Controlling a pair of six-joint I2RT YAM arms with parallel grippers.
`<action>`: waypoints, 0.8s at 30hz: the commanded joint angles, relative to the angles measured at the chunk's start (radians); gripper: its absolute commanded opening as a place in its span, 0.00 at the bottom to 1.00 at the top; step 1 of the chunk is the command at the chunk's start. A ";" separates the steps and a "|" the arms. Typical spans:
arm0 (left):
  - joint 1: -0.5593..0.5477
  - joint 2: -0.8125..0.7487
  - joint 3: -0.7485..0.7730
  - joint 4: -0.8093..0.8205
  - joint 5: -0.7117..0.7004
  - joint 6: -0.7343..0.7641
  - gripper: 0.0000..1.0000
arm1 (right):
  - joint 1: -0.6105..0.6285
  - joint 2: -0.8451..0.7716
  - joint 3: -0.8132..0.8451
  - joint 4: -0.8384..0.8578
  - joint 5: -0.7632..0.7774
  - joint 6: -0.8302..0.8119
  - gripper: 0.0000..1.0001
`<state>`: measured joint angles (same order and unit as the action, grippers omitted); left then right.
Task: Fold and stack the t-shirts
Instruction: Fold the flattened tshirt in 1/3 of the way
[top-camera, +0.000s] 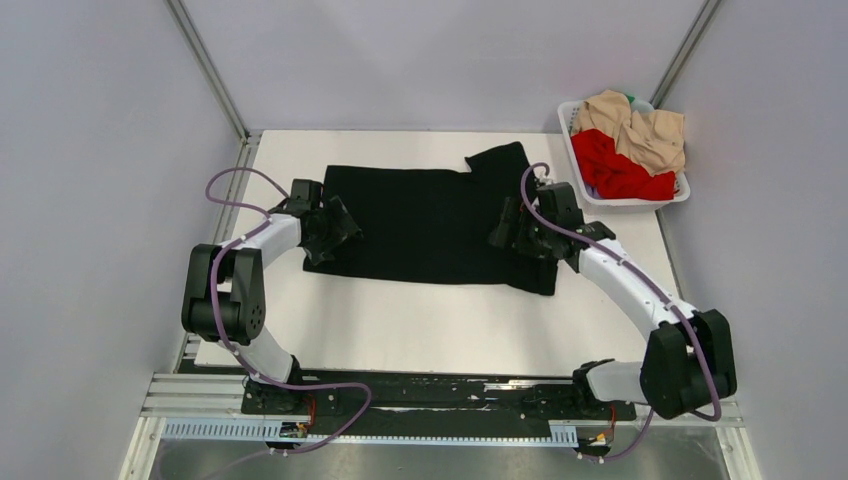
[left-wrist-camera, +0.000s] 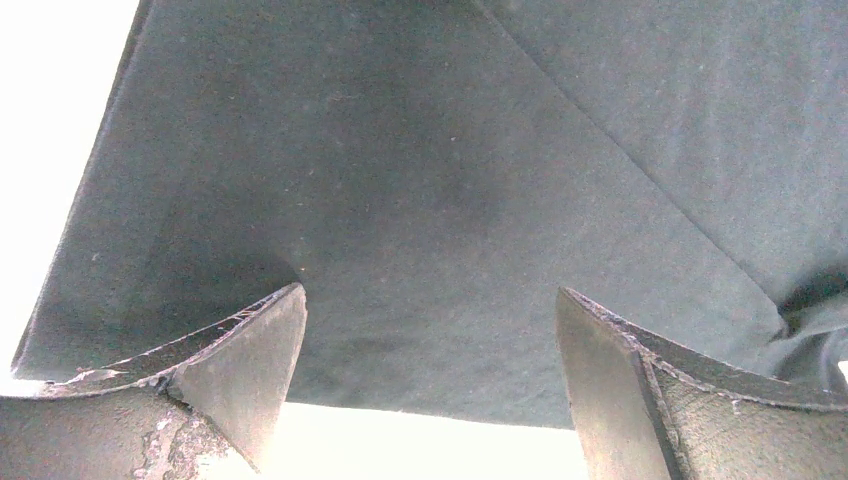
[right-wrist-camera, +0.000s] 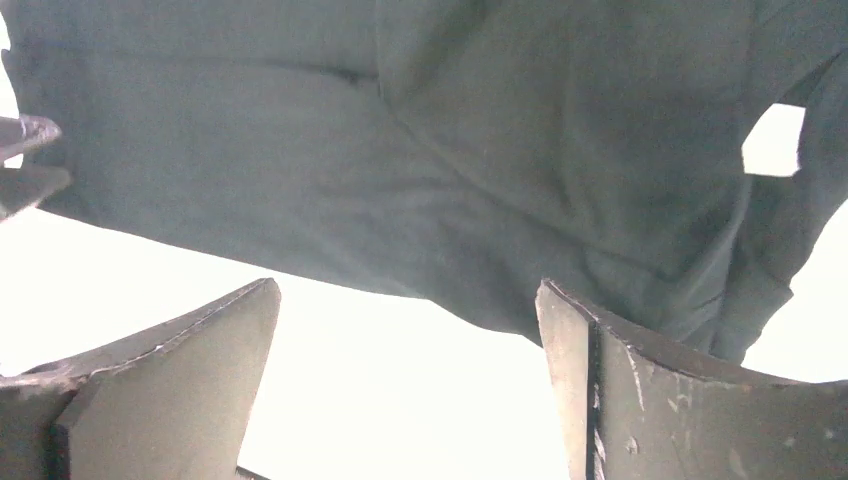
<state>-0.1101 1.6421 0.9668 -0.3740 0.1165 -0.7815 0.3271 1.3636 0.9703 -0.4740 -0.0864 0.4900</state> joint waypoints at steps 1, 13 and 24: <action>-0.004 -0.013 -0.016 0.044 0.032 0.016 1.00 | 0.010 -0.026 -0.113 0.011 -0.096 0.064 1.00; 0.059 0.075 -0.069 0.079 0.037 0.028 1.00 | -0.204 0.110 -0.223 0.056 0.007 0.095 1.00; 0.067 0.036 -0.055 -0.014 -0.092 0.030 1.00 | -0.380 0.062 -0.266 0.032 0.005 0.108 1.00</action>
<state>-0.0555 1.6604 0.9405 -0.3107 0.2008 -0.7826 0.0254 1.4509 0.7460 -0.3908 -0.1944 0.6136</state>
